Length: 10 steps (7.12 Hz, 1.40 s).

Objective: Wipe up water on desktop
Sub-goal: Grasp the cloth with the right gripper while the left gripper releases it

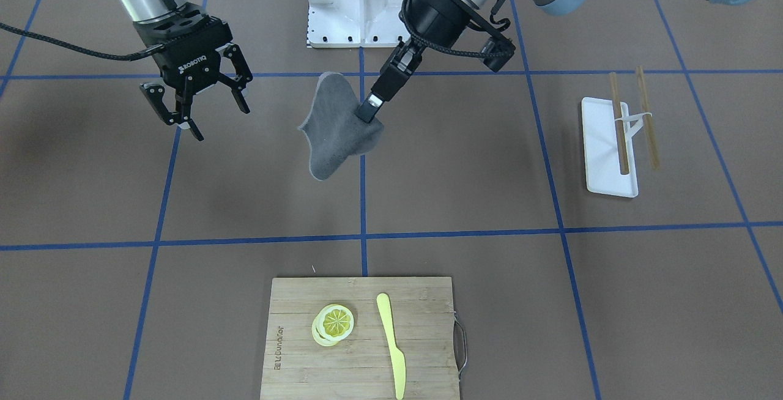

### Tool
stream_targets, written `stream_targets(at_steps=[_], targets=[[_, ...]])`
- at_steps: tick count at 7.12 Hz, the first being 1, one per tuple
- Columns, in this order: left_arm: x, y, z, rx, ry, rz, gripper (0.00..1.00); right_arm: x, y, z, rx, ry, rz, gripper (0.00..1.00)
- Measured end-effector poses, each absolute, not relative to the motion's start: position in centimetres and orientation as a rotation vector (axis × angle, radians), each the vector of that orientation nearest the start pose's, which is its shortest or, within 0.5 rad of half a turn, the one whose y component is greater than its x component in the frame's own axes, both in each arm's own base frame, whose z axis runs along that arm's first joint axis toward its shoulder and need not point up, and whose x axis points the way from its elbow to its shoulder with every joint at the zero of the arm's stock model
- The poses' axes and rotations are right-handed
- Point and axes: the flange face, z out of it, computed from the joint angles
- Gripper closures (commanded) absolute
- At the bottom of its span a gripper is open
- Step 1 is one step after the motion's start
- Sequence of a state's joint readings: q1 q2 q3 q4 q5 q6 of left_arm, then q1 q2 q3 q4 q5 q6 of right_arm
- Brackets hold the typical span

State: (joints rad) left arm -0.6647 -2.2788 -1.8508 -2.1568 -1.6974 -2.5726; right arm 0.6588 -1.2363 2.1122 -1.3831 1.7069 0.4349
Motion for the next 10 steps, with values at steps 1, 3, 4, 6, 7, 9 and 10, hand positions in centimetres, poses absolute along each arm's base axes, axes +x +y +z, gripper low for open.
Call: stream_targets(at_steps=[1,3,4,6,7,9,10], targets=[[39.3,-45.5,4.9,-0.424,1.679,-1.192,1.0,-35.8,-40.6,21.0,0.784,-0.78,-0.493,0.15],[40.2,-44.5,4.4,-0.447,1.683,-1.188,1.0,-38.5,-38.5,19.1,0.834,-0.778,-0.484,0.22],[40.8,-43.9,4.3,-0.454,1.683,-1.184,1.0,-39.0,-38.0,18.8,0.848,-0.775,-0.481,0.27],[41.7,-42.6,4.1,-0.472,1.683,-1.167,1.0,-39.2,-37.8,18.0,0.862,-0.781,-0.479,0.57],[41.9,-42.4,4.1,-0.476,1.682,-1.162,1.0,-39.2,-37.8,17.8,0.865,-0.783,-0.478,0.83],[41.9,-42.2,4.3,-0.477,1.681,-1.16,1.0,-38.9,-37.8,17.6,0.871,-0.787,-0.474,1.0],[41.8,-42.1,4.3,-0.475,1.683,-1.158,1.0,-38.6,-37.7,17.6,0.873,-0.786,-0.472,1.0]])
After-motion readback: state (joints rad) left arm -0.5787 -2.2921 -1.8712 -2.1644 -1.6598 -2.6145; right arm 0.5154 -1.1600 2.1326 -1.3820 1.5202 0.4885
